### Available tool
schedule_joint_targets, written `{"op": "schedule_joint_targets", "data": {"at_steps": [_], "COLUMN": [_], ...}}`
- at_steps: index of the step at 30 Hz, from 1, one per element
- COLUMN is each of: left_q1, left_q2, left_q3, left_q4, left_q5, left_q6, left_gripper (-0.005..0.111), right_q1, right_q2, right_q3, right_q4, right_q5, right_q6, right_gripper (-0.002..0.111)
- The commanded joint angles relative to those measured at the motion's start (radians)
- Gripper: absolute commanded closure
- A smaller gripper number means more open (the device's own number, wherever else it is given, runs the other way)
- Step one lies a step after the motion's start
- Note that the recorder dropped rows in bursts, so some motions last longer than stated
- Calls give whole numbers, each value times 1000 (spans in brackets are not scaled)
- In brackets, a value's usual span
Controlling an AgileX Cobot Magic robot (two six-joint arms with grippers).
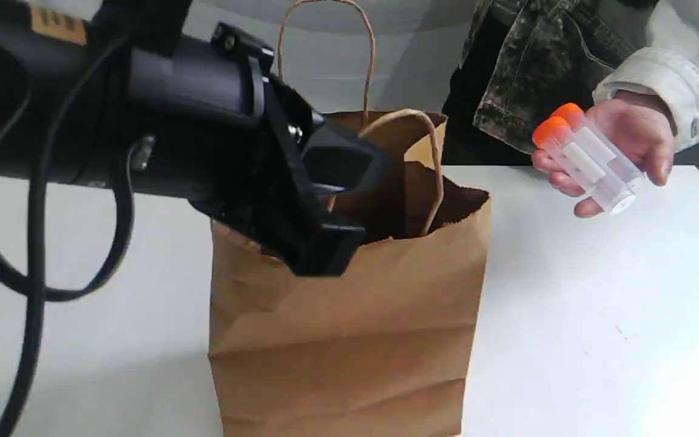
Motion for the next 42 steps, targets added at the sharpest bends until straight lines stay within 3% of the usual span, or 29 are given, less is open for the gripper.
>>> {"op": "schedule_joint_targets", "data": {"at_steps": [1, 6, 10, 14, 16, 20, 25, 30, 37, 40, 42], "left_q1": [-4, -4, -4, -4, -4, -4, -4, -4, -4, -4, -4], "left_q2": [-10, -10, -10, -10, -10, -10, -10, -10, -10, -10, -10], "left_q3": [-7, -7, -7, -7, -7, -7, -7, -7, -7, -7, -7], "left_q4": [2, -17, -18, -18, -18, -18, -18, -18, -20, -28, -41], "left_q5": [-22, -13, -13, -10, -10, -10, -7, -7, 17, 19, 19], "left_q6": [-11, -11, -11, -11, -11, -11, -11, -11, -11, -11, -11], "left_gripper": [107, 107, 107, 107, 107, 107, 107, 107, 107, 107, 107], "right_q1": [-7, -7, -7, -7, -7, -7, -7, -7, -7, -7, -7], "right_q2": [-7, -7, -7, -7, -7, -7, -7, -7, -7, -7, -7], "right_q3": [4, 4, 4, 4, 4, 4, 4, 4, 4, 4, 4], "right_q4": [-82, -84, -201, -488, -526, -340, 45, 306, 477, 487, 497], "right_q5": [-42, -42, -112, -207, -253, -411, -656, -883, -1140, -1274, -1252], "right_q6": [-3, 1, 1, -5, 9, 125, 469, 520, 557, 671, 678], "right_gripper": [93, 93, 93, 93, 93, 93, 93, 93, 93, 93, 93]}}
